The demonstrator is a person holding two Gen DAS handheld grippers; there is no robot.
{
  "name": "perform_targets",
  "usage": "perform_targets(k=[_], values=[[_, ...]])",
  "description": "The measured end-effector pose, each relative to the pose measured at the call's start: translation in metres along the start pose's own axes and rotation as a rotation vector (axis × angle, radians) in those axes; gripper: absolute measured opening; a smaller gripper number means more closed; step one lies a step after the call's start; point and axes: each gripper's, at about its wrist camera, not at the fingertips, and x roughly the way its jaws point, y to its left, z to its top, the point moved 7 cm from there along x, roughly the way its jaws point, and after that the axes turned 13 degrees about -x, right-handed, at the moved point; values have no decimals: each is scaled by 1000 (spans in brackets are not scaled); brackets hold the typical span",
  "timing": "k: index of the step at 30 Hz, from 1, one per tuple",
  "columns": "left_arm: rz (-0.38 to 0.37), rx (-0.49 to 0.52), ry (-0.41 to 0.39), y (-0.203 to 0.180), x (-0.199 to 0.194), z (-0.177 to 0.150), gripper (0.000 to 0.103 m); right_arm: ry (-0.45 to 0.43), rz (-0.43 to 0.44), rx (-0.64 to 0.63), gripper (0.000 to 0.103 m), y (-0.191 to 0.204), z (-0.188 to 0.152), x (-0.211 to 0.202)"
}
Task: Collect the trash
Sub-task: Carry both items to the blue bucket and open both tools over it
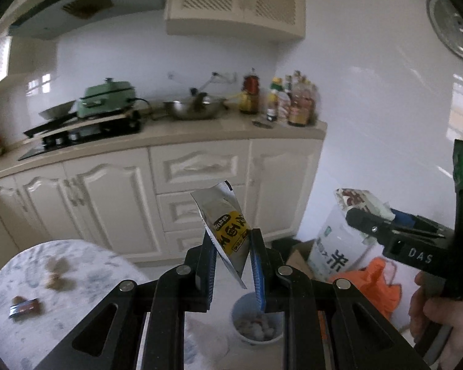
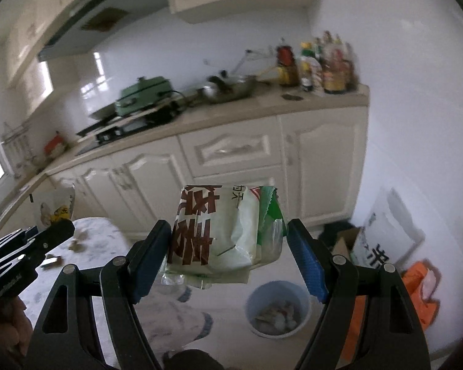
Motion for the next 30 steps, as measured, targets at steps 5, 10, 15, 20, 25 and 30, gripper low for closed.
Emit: perform_targets(k=[5,10,15,20,25,30], values=[[-26,26,59,-10,57,9,17,43,-28,48,79,-34,-12,26],[-33,54,154,-23,138,17,17,100,-33,108,79,-65,-32,58],[-34,70,270,-35,216,15,17,173,-13,167,79,-86,-55,96],[-20,81,361,-44,286,11,17,226,4,213,79,-100,-75,125],[-13,85,408,-48,337,15,17,247,20,239,79,-107,-82,145],[13,123,502,-55,387,-1,24,321,27,251,79,-112,-100,177]])
